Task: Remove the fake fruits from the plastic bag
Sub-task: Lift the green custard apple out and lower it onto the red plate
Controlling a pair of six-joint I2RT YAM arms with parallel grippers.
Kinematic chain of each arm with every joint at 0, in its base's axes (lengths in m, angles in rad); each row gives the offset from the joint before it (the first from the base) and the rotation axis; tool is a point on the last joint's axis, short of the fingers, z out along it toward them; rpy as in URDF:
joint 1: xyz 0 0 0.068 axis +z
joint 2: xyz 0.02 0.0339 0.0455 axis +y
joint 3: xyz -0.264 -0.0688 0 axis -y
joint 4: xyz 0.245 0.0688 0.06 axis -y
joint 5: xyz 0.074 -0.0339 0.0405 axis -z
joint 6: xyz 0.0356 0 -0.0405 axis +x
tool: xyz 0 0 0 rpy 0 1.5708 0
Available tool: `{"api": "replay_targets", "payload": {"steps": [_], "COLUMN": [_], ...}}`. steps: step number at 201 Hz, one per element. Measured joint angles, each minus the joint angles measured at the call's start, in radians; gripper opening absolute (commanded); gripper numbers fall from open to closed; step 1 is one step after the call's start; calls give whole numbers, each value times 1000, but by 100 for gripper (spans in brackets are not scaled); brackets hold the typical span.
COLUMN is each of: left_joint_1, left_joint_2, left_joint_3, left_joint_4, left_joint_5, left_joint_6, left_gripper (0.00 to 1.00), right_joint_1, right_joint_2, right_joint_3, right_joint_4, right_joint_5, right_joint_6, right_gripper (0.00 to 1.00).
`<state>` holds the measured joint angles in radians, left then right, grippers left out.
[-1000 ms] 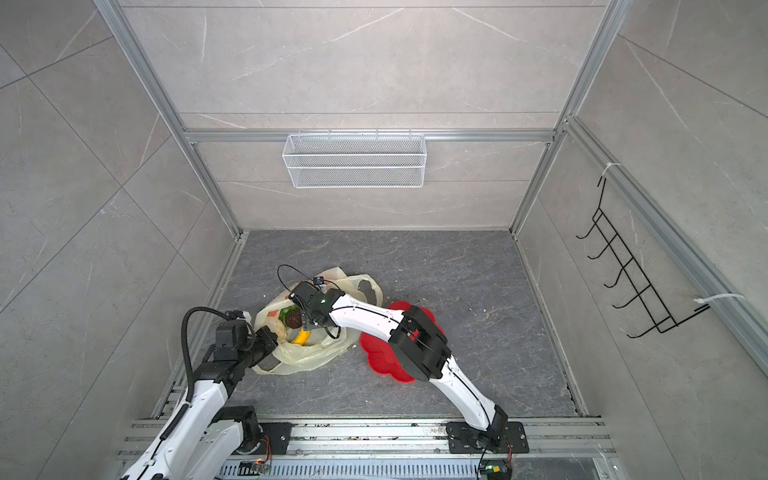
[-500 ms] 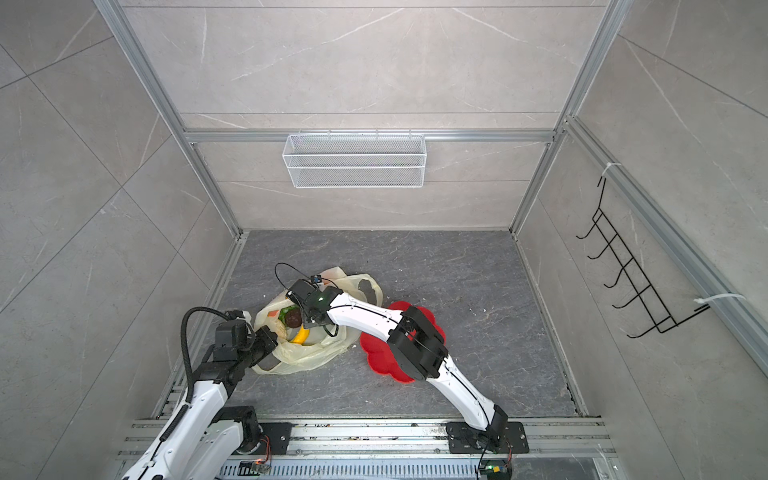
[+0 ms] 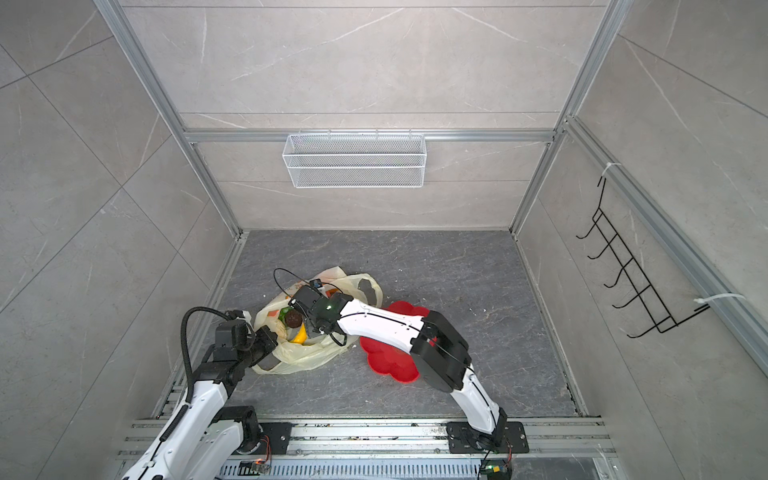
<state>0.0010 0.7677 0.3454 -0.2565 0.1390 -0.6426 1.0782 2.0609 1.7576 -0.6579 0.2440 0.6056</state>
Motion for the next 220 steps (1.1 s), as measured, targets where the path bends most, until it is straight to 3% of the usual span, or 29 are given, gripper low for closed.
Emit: {"api": "replay_targets", "payload": {"steps": [51, 95, 134, 220], "left_joint_1": [0, 0, 0, 0], "left_joint_2": [-21, -22, -23, -30], "left_joint_3": [-1, -2, -2, -4], "left_joint_4": [0, -1, 0, -1], "left_joint_5": [0, 0, -1, -5], "left_joint_6": [0, 0, 0, 0], "left_gripper": [0, 0, 0, 0], "right_joint_1": [-21, -147, -268, -353], "right_joint_2": [-383, -575, -567, -359], "right_joint_3": [-298, -503, -587, -571], "right_joint_4": [12, -42, -125, -119], "right_joint_5": [21, 45, 42, -21], "right_joint_6": [-4, -3, 0, -23], "right_gripper": [69, 68, 68, 68]}}
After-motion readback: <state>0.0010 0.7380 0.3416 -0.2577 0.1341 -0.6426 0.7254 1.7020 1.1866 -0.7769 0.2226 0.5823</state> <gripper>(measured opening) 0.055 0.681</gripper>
